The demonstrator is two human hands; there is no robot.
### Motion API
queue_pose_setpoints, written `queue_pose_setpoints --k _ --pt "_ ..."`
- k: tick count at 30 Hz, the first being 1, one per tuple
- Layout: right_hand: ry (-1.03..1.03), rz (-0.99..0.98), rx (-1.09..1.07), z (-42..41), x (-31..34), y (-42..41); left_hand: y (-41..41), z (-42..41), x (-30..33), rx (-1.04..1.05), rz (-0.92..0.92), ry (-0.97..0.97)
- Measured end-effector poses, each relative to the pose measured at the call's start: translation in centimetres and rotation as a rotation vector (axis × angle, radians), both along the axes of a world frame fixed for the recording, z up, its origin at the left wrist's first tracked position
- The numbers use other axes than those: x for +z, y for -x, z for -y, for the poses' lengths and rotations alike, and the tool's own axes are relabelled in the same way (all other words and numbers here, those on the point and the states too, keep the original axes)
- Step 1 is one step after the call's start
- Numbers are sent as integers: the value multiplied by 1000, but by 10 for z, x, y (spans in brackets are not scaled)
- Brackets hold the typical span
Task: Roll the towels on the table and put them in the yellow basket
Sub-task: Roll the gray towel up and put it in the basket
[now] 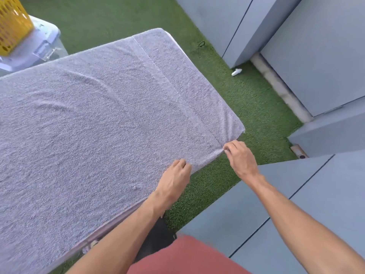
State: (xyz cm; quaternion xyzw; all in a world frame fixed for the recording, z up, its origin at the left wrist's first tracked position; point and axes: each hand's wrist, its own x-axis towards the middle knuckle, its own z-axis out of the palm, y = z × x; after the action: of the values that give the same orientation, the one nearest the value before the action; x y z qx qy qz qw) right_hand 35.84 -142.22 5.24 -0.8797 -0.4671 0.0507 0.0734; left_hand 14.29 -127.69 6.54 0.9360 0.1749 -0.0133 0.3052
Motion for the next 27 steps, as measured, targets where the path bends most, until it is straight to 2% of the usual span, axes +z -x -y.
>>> queue_pose_setpoints --k 5,9,16,21,24,27 --pt "53 49 -7 2 1 2 48 -18 -13 13 -79 -204" --pt "62 47 -26 0 -2 6 66 -16 -9 -39 -32 -304" --pt "130 46 -65 19 -2 12 64 -4 -14 -73 -23 -178" --pt "54 22 -101 -2 6 29 90 -16 -6 1 57 -80" --pt "-16 -12 45 -29 7 61 143 -37 -3 92 24 -98" --pt "-14 -43 354 -47 1 111 215 -53 -4 168 -58 -154"
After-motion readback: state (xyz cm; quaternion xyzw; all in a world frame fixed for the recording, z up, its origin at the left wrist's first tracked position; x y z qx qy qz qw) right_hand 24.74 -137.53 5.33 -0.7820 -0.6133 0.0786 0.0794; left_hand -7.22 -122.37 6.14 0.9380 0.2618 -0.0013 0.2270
